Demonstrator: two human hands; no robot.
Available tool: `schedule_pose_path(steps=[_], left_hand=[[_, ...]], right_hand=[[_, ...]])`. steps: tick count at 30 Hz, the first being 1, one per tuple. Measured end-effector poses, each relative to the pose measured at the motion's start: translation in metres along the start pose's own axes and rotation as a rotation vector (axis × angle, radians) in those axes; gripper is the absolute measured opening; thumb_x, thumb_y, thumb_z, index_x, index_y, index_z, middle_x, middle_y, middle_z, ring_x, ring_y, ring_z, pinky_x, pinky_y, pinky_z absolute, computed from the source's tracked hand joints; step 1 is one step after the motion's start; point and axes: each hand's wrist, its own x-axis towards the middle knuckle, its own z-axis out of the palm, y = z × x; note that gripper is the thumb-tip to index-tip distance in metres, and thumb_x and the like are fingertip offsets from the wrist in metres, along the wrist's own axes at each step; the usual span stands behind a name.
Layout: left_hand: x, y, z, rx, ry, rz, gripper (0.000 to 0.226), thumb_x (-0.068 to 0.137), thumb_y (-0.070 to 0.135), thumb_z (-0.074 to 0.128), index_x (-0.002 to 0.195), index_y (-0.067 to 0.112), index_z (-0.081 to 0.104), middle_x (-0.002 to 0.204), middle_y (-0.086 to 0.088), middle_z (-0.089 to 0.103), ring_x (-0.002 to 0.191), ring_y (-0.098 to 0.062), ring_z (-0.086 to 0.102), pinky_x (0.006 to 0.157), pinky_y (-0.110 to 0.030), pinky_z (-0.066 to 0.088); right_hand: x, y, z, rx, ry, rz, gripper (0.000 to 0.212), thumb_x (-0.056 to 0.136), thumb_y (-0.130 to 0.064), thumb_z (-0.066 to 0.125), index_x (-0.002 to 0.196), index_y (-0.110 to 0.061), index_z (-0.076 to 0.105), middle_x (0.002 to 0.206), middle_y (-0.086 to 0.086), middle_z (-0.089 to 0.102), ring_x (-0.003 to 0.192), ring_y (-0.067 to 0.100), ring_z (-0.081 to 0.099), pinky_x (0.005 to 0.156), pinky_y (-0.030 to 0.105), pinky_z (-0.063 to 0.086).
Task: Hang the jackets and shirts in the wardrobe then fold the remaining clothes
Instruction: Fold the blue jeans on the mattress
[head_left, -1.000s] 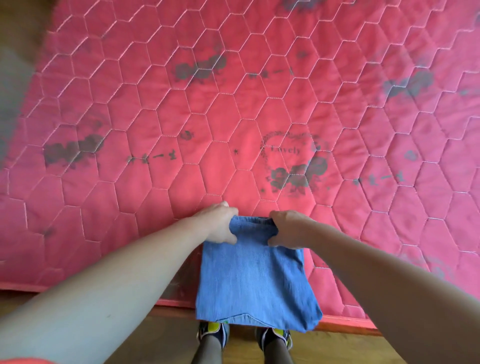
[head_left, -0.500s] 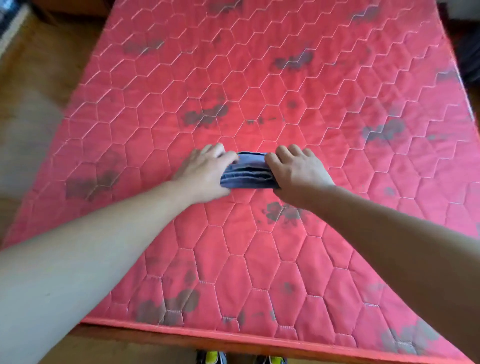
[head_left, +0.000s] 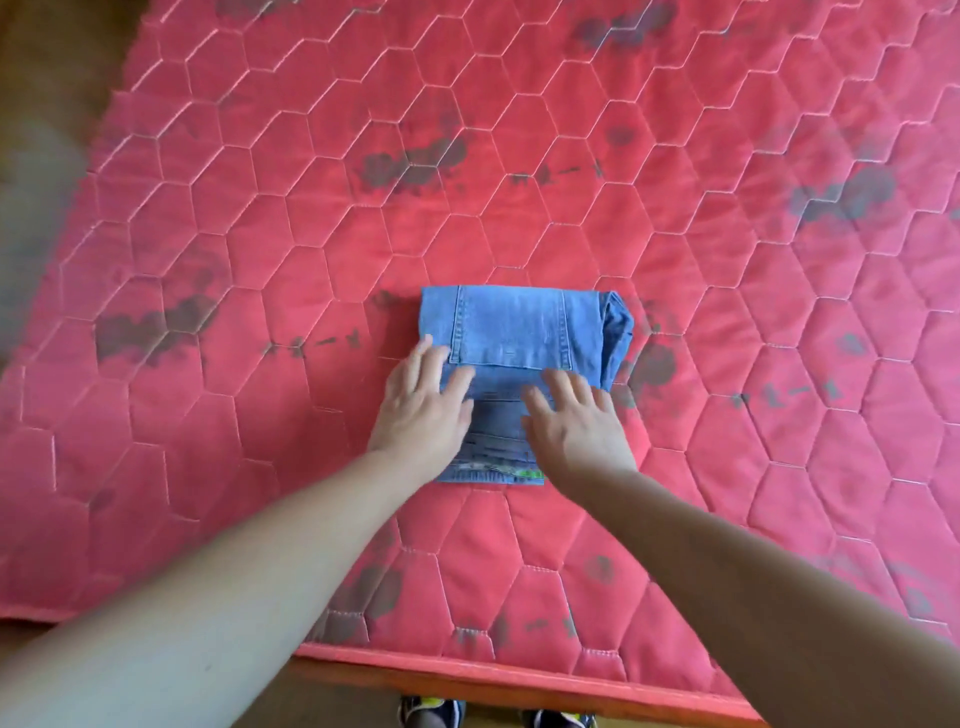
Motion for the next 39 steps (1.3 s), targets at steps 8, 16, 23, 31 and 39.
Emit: schedule_pose_path(steps=[8, 16, 23, 31, 39], left_hand=[[0.036, 0.0, 0.051, 0.038, -0.09, -0.091, 0.077, 0.096, 0.061, 0.034, 0.161, 0.027, 0.015, 0.167, -0.022, -0.004, 0.154, -0.038, -0.009, 0.123, -0.058, 0.009], [0.049, -0.009, 0.055, 0.055, -0.194, -0.057, 0.081, 0.093, 0.064, 0.032, 0.161, 0.025, 0.013, 0.166, -0.023, -0.011, 0.153, -0.037, -0.016, 0.124, -0.056, 0.004], [0.026, -0.008, 0.047, -0.016, -0.16, -0.068, 0.072, 0.097, 0.059, 0.031, 0.16, 0.028, 0.018, 0.167, -0.019, -0.007, 0.155, -0.035, -0.009, 0.123, -0.055, 0.015], [0.024, -0.011, 0.056, -0.127, -0.154, -0.072, 0.07, 0.098, 0.054, 0.041, 0.16, 0.031, 0.018, 0.168, -0.015, -0.01, 0.154, -0.033, -0.013, 0.125, -0.052, 0.012], [0.009, 0.002, 0.016, -0.811, -0.098, -0.644, 0.073, 0.088, 0.015, 0.071, 0.15, 0.034, 0.038, 0.129, -0.007, 0.041, 0.116, -0.018, 0.049, 0.095, -0.014, 0.031]], right_hand=[[0.054, 0.021, 0.047, -0.043, -0.076, 0.16, 0.067, 0.1, -0.066, 0.017, 0.16, -0.039, 0.0, 0.17, 0.004, -0.007, 0.155, 0.034, -0.01, 0.119, 0.067, -0.003], [0.065, 0.023, 0.05, -0.015, -0.18, 0.189, 0.069, 0.097, -0.07, 0.014, 0.157, -0.045, -0.009, 0.168, 0.001, -0.018, 0.152, 0.03, -0.022, 0.117, 0.068, -0.006], [0.047, 0.016, 0.044, -0.004, -0.162, 0.202, 0.071, 0.096, -0.072, 0.008, 0.16, -0.041, -0.002, 0.17, 0.005, -0.008, 0.155, 0.032, -0.012, 0.118, 0.067, -0.003], [0.04, 0.009, 0.046, 0.058, -0.133, 0.25, 0.071, 0.095, -0.074, 0.02, 0.158, -0.045, 0.003, 0.169, 0.006, -0.009, 0.155, 0.027, -0.014, 0.118, 0.068, -0.003], [0.017, 0.011, 0.005, 1.034, -0.019, 0.912, 0.053, 0.083, -0.006, 0.067, 0.128, -0.034, 0.065, 0.137, 0.006, 0.038, 0.12, 0.02, 0.046, 0.107, 0.029, 0.038]])
